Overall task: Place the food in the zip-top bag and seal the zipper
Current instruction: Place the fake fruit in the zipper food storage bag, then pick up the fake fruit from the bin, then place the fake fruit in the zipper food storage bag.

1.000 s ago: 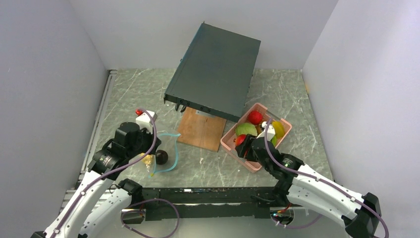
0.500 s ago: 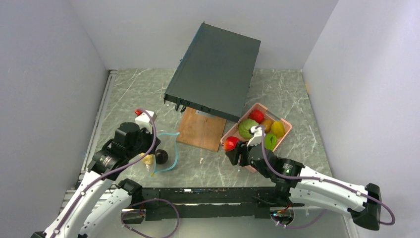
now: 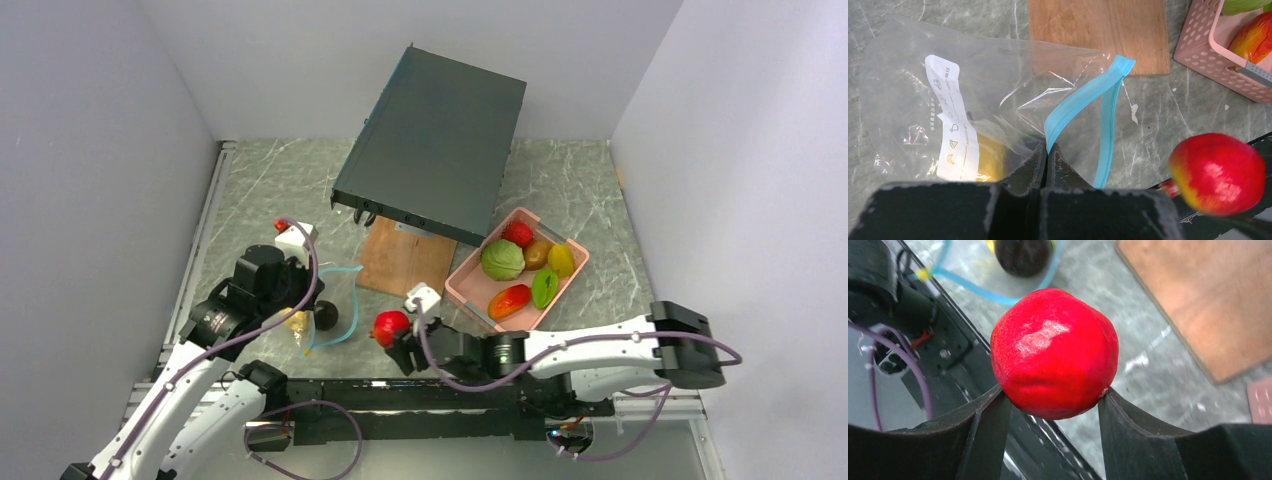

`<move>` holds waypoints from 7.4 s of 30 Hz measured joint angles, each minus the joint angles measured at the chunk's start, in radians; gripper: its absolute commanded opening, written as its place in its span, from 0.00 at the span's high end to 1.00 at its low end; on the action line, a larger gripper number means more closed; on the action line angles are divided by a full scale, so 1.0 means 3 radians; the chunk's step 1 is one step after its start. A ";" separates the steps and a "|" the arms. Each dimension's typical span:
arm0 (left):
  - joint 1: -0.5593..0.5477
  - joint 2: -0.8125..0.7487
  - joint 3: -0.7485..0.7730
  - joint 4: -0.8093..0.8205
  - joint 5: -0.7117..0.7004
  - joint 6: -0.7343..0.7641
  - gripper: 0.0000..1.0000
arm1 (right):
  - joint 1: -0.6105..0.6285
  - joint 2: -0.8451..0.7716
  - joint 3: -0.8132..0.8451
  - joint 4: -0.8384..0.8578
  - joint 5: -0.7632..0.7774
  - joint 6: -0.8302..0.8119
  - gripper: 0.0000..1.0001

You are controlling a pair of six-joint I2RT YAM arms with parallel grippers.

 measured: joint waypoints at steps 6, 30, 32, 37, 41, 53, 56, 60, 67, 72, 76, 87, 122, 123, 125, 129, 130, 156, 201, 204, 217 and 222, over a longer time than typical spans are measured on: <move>-0.0056 -0.0056 0.0000 0.0000 -0.0018 0.0000 1.00 | 0.0009 0.0866 0.0941 0.0253 0.0037 -0.0331 0.85; -0.0094 -0.0014 0.0988 -0.0940 0.0276 -0.0641 1.00 | -0.0135 0.1541 0.1620 0.0296 0.0078 -0.0538 0.75; -0.0094 -0.0006 0.1016 -0.0958 0.0277 -0.0673 1.00 | -0.0139 0.1437 0.1619 0.0275 0.0053 -0.0553 0.75; -0.0094 0.0090 0.1036 -0.0975 0.0254 -0.0713 1.00 | -0.0154 0.1191 0.1589 0.0150 0.0018 -0.0601 0.73; -0.0094 0.0126 0.1035 -0.0991 0.0294 -0.0765 1.00 | -0.0290 0.1169 0.1495 0.0235 -0.0179 -0.0570 0.73; -0.0094 0.0080 0.0955 -0.0847 0.0474 -0.0958 1.00 | -0.0623 0.1478 0.1714 0.0182 -0.0757 -0.0409 0.06; -0.0094 0.0052 0.0896 -0.0818 0.0404 -0.1035 1.00 | -0.0615 0.1498 0.1798 0.0069 -0.0778 -0.0395 0.02; -0.0094 -0.0033 0.0858 -0.0811 0.0251 -0.1130 1.00 | -0.0615 0.1490 0.1808 -0.0071 -0.0778 -0.0337 0.02; -0.0094 -0.0167 0.0853 -0.0807 0.0048 -0.1273 1.00 | -0.0615 0.1132 0.1760 -0.0567 -0.0877 -0.0109 0.09; -0.0095 -0.0183 0.0809 -0.0774 -0.0057 -0.1283 1.00 | -0.0615 0.0661 0.1516 -0.0646 -0.0966 0.0031 0.09; -0.0095 -0.0033 0.0809 -0.0765 -0.0182 -0.1186 1.00 | -0.0614 0.0379 0.1369 -0.0760 -0.0912 0.0042 0.09; -0.0098 0.0118 0.0601 -0.0698 -0.0502 -0.0749 1.00 | -0.0619 -0.0676 0.1001 -0.1316 -0.0161 0.0140 0.08; -0.0100 -0.0212 0.0104 -0.0289 -0.0526 -0.0435 1.00 | -0.2817 -0.1195 0.0136 -0.2566 0.0052 0.1363 0.24; -0.0100 -0.0214 0.0104 -0.0290 -0.0537 -0.0435 1.00 | -0.2925 -0.1097 0.0136 -0.2529 -0.0038 0.1359 0.25; -0.0100 -0.0229 0.0104 -0.0290 -0.0549 -0.0437 1.00 | -0.3104 -0.0865 0.0136 -0.2499 -0.0205 0.1371 0.37; -0.0100 -0.0270 0.0104 -0.0289 -0.0568 -0.0439 1.00 | -0.3229 -0.0525 0.0136 -0.2488 -0.0448 0.1535 0.49; -0.0100 -0.0272 0.0104 -0.0289 -0.0568 -0.0439 1.00 | -0.3232 -0.0469 0.0137 -0.2492 -0.0470 0.1609 0.49; -0.0100 -0.0270 0.0104 -0.0287 -0.0567 -0.0437 1.00 | -0.3237 0.0303 0.0354 -0.2571 -0.0506 0.2052 0.92; -0.0100 -0.0276 0.0067 -0.0262 -0.0568 -0.0448 1.00 | -0.0441 0.0863 0.1554 -0.0504 -0.0669 -0.0032 0.95; -0.0100 -0.0291 0.0066 -0.0262 -0.0568 -0.0448 1.00 | -0.0450 0.0991 0.1770 -0.0540 -0.0566 -0.0074 0.92; -0.0100 -0.0328 0.0053 -0.0262 -0.0568 -0.0448 1.00 | -0.0607 0.1764 0.2468 -0.0924 -0.0423 0.0090 0.80; -0.0100 -0.0343 0.0052 -0.0262 -0.0568 -0.0448 1.00 | -0.0692 0.1883 0.2490 -0.1035 -0.0451 0.0220 0.50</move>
